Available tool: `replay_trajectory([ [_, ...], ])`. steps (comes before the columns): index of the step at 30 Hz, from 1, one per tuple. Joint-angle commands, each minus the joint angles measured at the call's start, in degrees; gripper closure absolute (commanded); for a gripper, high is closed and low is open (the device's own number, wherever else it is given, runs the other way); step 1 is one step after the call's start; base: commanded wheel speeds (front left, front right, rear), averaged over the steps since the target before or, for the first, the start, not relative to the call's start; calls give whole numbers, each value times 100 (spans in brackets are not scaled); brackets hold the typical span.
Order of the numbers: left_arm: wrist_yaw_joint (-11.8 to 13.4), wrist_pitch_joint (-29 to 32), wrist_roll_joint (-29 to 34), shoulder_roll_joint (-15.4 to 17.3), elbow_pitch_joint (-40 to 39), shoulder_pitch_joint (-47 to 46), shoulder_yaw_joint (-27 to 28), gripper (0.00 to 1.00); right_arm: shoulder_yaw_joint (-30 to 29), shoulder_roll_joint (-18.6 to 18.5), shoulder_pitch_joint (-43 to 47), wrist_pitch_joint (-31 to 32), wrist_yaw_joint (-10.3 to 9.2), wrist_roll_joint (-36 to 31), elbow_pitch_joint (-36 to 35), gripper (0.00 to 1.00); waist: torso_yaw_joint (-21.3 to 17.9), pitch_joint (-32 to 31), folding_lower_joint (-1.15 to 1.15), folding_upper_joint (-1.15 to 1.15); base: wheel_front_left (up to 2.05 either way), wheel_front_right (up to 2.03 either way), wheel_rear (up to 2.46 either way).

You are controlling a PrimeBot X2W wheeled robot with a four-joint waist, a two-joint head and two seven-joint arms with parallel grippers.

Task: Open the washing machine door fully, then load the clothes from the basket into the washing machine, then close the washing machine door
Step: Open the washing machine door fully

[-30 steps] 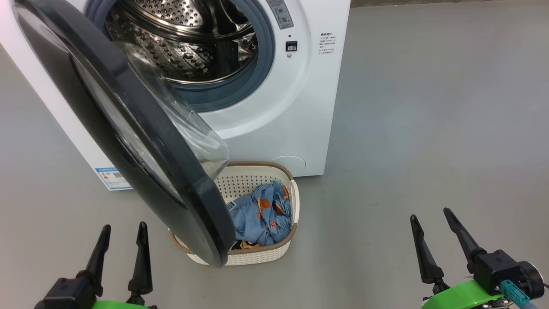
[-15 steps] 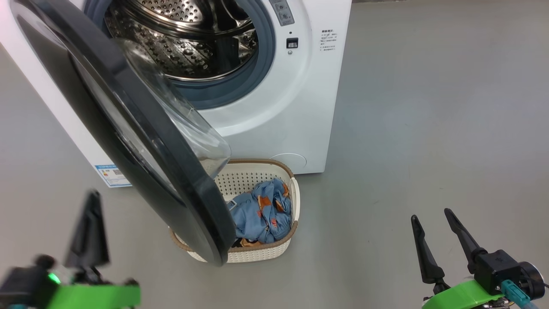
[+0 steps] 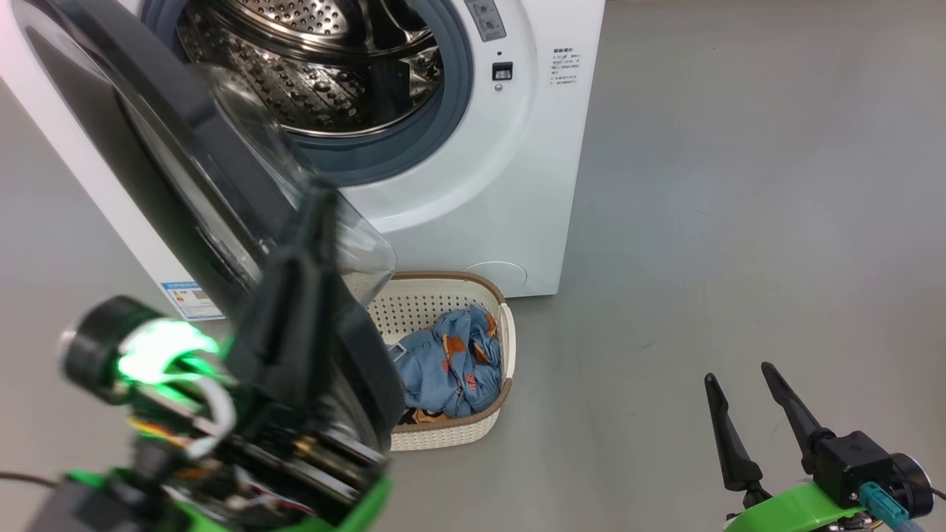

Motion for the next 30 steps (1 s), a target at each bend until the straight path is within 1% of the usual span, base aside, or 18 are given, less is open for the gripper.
replay_trajectory([
  [1,-9,-11,52,74,-140,-222,-15,100,162,-24,-148,-27,9,69,-109,0,-10,1,0,0,0,0,0],
  [8,-9,-11,-123,1,125,-236,-940,100,262,-24,-132,-27,9,85,-73,0,-47,32,0,0,0,0,0],
  [9,-9,-11,-123,1,125,-236,-940,100,262,-24,-132,-27,9,85,-73,0,-47,32,0,0,0,0,0],
  [12,-9,-11,-184,-30,289,-217,-1208,100,395,-24,-145,-27,9,126,-47,0,-59,35,0,0,0,0,0],
  [16,-9,-11,-196,-54,387,-211,-1318,100,418,-24,-150,-27,9,131,-31,0,-63,34,0,0,0,0,0],
  [17,-9,-11,-277,-44,577,-115,-1608,100,438,-24,-146,-27,9,136,-4,0,-84,23,0,0,0,0,0],
  [20,-9,-11,-339,-37,1001,5,-1915,100,464,-24,-144,-27,9,152,33,0,-96,14,0,0,0,0,0],
  [26,-9,-11,-442,-49,1627,239,-1863,100,533,-24,-139,-27,9,168,61,0,-132,33,0,0,0,0,0],
  [30,-9,-11,-430,-65,1735,275,-1758,100,527,-24,-135,-27,9,140,74,0,-121,35,0,0,0,0,0],
])
